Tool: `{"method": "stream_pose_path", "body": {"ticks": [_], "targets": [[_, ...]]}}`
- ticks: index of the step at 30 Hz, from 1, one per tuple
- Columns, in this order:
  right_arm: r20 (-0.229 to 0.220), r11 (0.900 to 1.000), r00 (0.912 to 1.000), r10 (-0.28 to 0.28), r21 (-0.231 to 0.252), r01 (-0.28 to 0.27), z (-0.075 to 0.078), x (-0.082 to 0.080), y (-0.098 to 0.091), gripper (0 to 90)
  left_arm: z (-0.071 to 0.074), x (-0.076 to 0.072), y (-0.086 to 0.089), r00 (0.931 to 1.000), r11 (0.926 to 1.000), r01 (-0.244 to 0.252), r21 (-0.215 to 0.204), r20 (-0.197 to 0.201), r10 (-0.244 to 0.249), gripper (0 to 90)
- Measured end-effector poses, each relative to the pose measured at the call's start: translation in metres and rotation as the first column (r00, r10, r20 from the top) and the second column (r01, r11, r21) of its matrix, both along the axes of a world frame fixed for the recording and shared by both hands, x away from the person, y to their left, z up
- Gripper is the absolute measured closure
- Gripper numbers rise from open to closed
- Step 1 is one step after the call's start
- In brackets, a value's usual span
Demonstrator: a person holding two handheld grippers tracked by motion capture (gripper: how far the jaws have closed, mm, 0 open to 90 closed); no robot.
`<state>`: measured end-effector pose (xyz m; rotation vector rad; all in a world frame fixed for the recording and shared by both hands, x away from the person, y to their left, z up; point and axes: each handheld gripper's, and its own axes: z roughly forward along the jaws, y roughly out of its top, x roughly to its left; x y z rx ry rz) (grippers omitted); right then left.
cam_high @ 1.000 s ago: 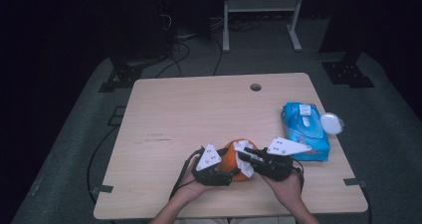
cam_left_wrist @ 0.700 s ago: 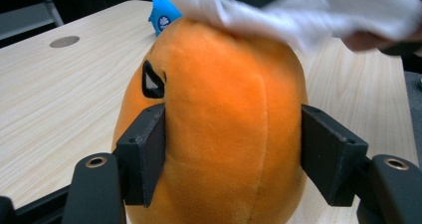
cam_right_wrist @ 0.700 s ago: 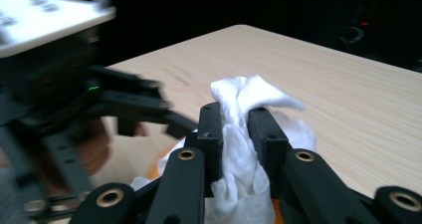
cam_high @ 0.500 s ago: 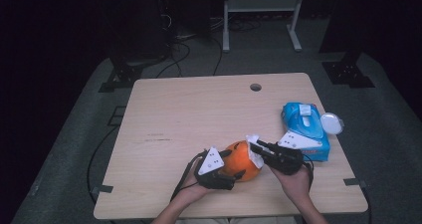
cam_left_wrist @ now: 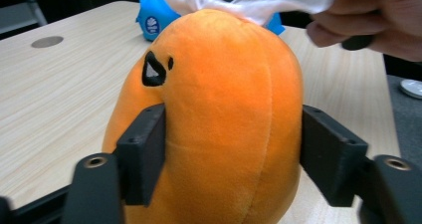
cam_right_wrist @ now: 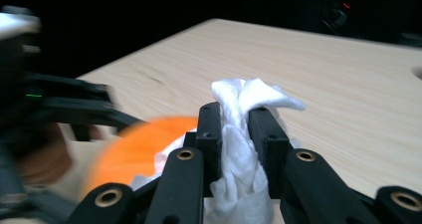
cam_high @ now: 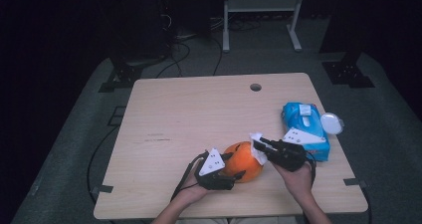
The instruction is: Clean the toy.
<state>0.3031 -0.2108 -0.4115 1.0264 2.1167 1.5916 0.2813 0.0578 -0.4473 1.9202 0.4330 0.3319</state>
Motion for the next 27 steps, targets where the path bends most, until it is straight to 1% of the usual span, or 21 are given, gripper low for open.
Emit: {"method": "stream_pose_path", "body": {"ticks": [1,2,3,4,5,6,8,9,10,13,16,17,18,19,20,21,23,24,25,26,27], "targets": [[-0.016,1.0,0.9999,-0.002,0.009,0.002,-0.003,0.002,-0.003,76.0,-0.001,0.002,0.002,0.9999,0.9998,0.007,-0.02,-0.011,-0.007,25.9],[-0.036,0.9997,0.9994,0.004,0.024,-0.003,-0.006,0.004,-0.005,76.0,-0.002,0.003,0.002,0.9999,0.9996,-0.004,-0.03,-0.017,0.003,22.4],[-0.04,0.9995,0.9991,0.011,0.03,-0.01,-0.006,0.003,-0.003,76.3,-0.002,0.003,0.002,0.9999,0.9996,-0.004,-0.03,-0.017,0.003,19.7],[-0.037,0.9993,0.9991,0.021,0.031,-0.02,-0.006,0.002,0.0,76.4,-0.003,0.004,0.002,0.9996,0.9992,-0.021,-0.035,-0.019,0.021,18.4],[-0.031,0.9986,0.9988,0.039,0.037,-0.038,-0.003,0.0,0.005,76.4,-0.003,0.003,0.002,0.9995,0.9991,-0.031,-0.03,-0.011,0.03,18.8],[-0.021,0.9979,0.9983,0.055,0.035,-0.054,0.001,-0.004,0.01,76.4,-0.001,0.002,0.002,0.9992,0.9991,-0.039,-0.015,0.001,0.039,22.9],[0.009,0.9965,0.9968,0.08,0.025,-0.08,0.006,-0.011,0.019,76.4,0.005,-0.001,0.002,0.9966,0.9979,-0.061,0.022,0.056,0.06,31.7],[0.018,0.9947,0.9951,0.098,0.031,-0.098,0.008,-0.015,0.022,76.4,0.009,-0.001,0.003,0.9944,0.9968,-0.073,0.034,0.079,0.07,35.2],[0.025,0.9926,0.9932,0.114,0.041,-0.115,0.01,-0.018,0.026,76.4,0.012,-0.001,0.005,0.9935,0.996,-0.081,0.038,0.084,0.078,37.9],[0.04,0.987,0.9867,0.157,0.027,-0.159,0.012,-0.022,0.037,76.4,0.014,0.0,0.008,0.9928,0.9948,-0.09,0.048,0.084,0.085,40.9],[0.031,0.988,0.988,0.151,0.029,-0.152,0.01,-0.018,0.036,76.6,0.012,0.0,0.007,0.9974,0.9981,-0.055,0.027,0.048,0.054,39.8],[0.031,0.988,0.988,0.151,0.029,-0.152,0.01,-0.018,0.036,76.6,0.012,0.0,0.007,0.9974,0.9981,-0.055,0.027,0.048,0.054,38.4],[0.014,0.9921,0.9928,0.119,0.037,-0.12,0.008,-0.013,0.028,76.5,0.011,0.0,0.005,0.9986,0.9992,-0.038,0.01,0.036,0.037,36.7],[0.007,0.9935,0.9941,0.108,0.035,-0.108,0.007,-0.011,0.025,76.5,0.009,0.002,0.004,0.9985,0.9988,-0.046,-0.015,0.029,0.046,33.5],[-0.016,0.9946,0.9959,0.089,0.053,-0.089,0.005,-0.009,0.019,76.5,0.008,0.003,0.002,0.9976,0.9976,-0.064,-0.025,0.023,0.065,27.3],[-0.025,0.9946,0.9963,0.083,0.065,-0.081,0.005,-0.009,0.016,76.5,0.005,0.005,0.0,0.9959,0.9961,-0.087,-0.019,0.025,0.087,19.9],[-0.025,0.9952,0.9961,0.084,0.053,-0.083,0.006,-0.012,0.018,76.5,-0.003,0.006,-0.004,0.9952,0.9955,-0.094,-0.008,0.026,0.094,10.9],[-0.018,0.9948,0.9957,0.091,0.046,-0.09,0.006,-0.013,0.02,76.5,-0.006,0.006,-0.005,0.9951,0.9958,-0.092,0.002,0.035,0.092,10.1],[-0.015,0.9947,0.9953,0.096,0.039,-0.095,0.007,-0.014,0.024,76.4,-0.007,0.006,-0.006,0.9936,0.9951,-0.097,0.016,0.059,0.096,10.5],[-0.009,0.9949,0.9952,0.097,0.027,-0.097,0.007,-0.015,0.026,76.4,-0.005,0.006,-0.006,0.9932,0.9951,-0.096,0.024,0.068,0.094,14.8],[-0.001,0.9954,0.9955,0.095,0.016,-0.095,0.008,-0.016,0.027,76.4,0.0,0.004,-0.005,0.992,0.9948,-0.097,0.031,0.083,0.094,22.7]]}}
